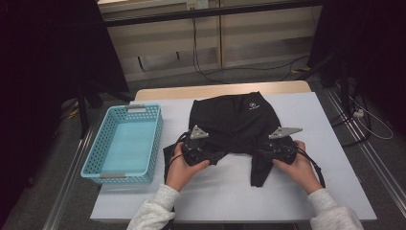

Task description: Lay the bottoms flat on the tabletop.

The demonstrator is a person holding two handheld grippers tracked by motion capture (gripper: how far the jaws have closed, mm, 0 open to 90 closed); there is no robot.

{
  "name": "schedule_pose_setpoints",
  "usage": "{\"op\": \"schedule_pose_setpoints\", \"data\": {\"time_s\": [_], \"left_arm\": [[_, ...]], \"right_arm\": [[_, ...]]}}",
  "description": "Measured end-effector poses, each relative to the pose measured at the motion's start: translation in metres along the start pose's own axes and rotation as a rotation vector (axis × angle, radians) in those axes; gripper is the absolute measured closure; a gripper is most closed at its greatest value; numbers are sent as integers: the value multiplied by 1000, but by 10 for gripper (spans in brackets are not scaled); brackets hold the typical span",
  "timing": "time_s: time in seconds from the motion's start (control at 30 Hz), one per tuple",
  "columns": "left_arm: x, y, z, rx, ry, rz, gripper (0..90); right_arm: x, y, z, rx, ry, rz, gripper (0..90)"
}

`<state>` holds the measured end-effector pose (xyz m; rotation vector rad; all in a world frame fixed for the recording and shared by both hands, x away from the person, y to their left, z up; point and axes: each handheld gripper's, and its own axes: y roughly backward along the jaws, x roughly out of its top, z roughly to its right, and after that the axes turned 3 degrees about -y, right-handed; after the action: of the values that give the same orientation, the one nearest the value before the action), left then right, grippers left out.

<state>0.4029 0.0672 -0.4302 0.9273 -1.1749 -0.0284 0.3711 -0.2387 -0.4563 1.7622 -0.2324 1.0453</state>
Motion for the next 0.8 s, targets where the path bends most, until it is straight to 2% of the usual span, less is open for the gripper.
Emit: {"op": "schedule_pose_setpoints", "data": {"time_s": [0.07, 0.2, 0.27, 0.37, 0.5, 0.63, 0.73, 0.8], "left_arm": [[0, 1, 0, -3, -1, -2, 157], [0, -1, 2, -9, 6, 2, 156], [0, -1, 3, -9, 6, 0, 156], [0, 0, 4, -11, 2, 3, 156], [1, 2, 3, -8, 4, 5, 155], [1, 4, 5, -12, 0, 3, 154], [1, 5, 7, -15, 6, 10, 155], [1, 5, 7, -16, 5, 8, 154]], "right_arm": [[0, 6, 0, -1, -16, 28, 490], [3, 21, 0, 1, -48, 105, 463], [3, 30, 1, -6, -51, 110, 420], [-3, 45, 1, -7, -38, 122, 423], [-13, 56, 2, -4, -47, 109, 444], [-26, 64, -5, -13, -33, 87, 458], [-35, 65, -13, 7, -10, 48, 496], [-37, 65, -21, 39, -17, 31, 555]]}}
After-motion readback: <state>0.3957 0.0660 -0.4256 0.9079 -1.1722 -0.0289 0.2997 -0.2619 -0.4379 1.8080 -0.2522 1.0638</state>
